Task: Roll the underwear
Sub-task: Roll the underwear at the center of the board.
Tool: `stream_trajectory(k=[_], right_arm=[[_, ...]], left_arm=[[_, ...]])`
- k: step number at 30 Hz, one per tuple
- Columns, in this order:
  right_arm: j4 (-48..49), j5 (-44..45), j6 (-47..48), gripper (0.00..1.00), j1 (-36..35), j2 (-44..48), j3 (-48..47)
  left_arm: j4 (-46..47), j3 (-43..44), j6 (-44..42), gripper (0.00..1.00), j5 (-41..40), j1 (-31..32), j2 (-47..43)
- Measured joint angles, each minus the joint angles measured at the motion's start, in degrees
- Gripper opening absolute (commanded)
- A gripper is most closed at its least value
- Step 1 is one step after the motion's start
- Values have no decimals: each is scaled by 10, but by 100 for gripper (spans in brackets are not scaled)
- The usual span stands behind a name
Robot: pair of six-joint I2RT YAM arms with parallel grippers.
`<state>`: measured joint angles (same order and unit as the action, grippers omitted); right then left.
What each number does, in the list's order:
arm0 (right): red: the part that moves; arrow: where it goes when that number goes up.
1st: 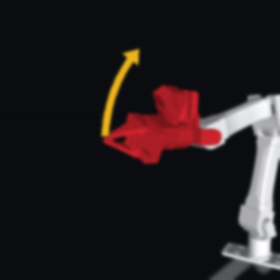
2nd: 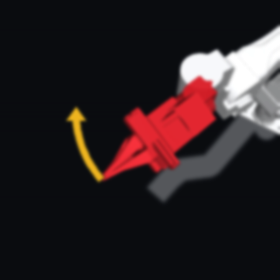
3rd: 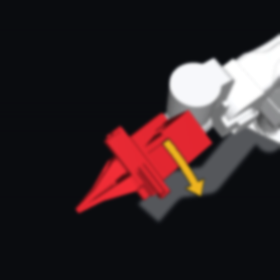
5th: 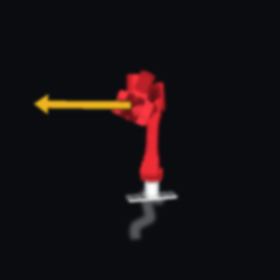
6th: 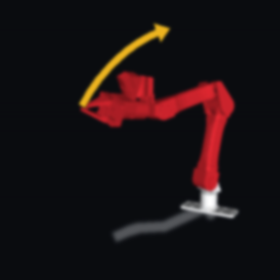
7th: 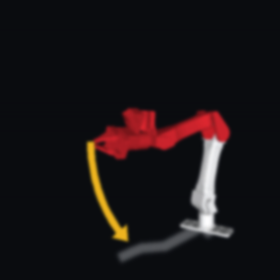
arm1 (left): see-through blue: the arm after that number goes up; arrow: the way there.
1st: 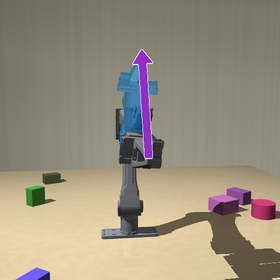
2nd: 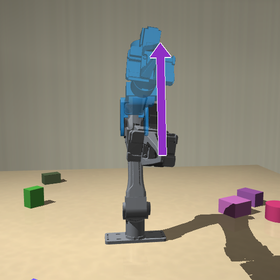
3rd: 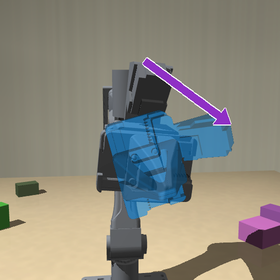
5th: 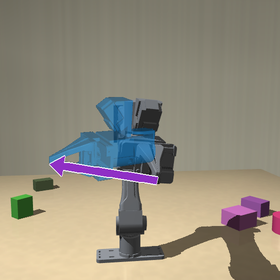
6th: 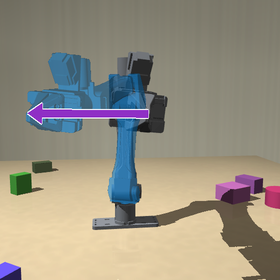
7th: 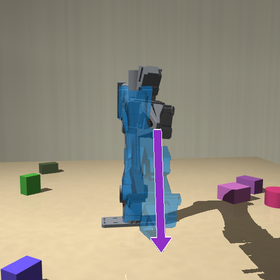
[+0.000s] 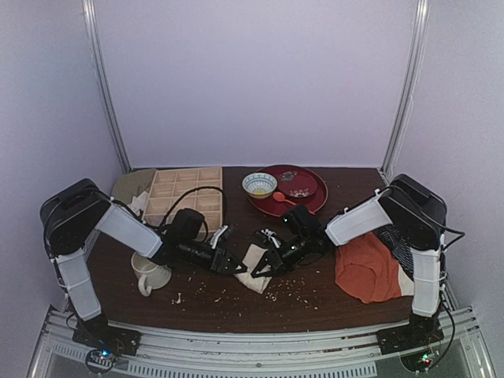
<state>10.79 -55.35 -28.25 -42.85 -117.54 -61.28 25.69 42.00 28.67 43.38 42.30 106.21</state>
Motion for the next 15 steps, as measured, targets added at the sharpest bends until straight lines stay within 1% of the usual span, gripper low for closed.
stream_trajectory(k=[2, 5, 7, 9, 15], right_arm=[[-2, 0, 0, 0, 0, 0, 0], [-4, 0, 0, 0, 0, 0, -1], [-7, 0, 3, 0, -1, 0, -2], [-11, 0, 7, 0, -1, 0, -3], [-28, 0, 25, 0, -1, 2, -8]], left_arm=[[7, 0, 4, 32, 4, -1, 6], [14, 0, 7, 15, 8, -3, 11], [14, 0, 10, 10, 10, -3, 12], [13, 0, 10, 0, 10, -3, 12], [10, 0, 23, 0, 10, -3, 11]])
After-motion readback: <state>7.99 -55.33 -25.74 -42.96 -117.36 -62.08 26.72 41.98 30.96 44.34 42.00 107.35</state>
